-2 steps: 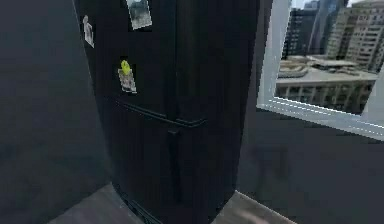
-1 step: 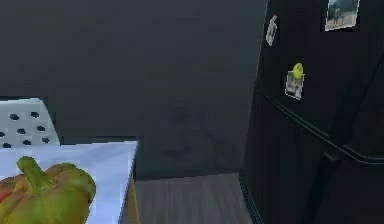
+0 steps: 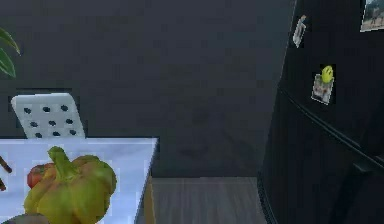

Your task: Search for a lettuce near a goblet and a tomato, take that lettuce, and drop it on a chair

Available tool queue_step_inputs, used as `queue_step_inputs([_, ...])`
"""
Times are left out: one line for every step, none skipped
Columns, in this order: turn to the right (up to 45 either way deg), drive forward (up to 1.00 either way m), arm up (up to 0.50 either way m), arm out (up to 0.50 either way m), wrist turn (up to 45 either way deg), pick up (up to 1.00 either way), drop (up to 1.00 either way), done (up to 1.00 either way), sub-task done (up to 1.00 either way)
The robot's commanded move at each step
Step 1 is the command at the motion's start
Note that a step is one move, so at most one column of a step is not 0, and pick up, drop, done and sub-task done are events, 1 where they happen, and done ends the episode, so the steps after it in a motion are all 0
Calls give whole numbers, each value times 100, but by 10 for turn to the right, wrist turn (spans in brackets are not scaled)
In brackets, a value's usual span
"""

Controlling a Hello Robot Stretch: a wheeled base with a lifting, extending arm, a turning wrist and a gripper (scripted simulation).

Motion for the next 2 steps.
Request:
queue_step_inputs([0,50,0,0,0,0,0,0,0])
queue_step_inputs([-450,0,0,0,0,0,0,0,0])
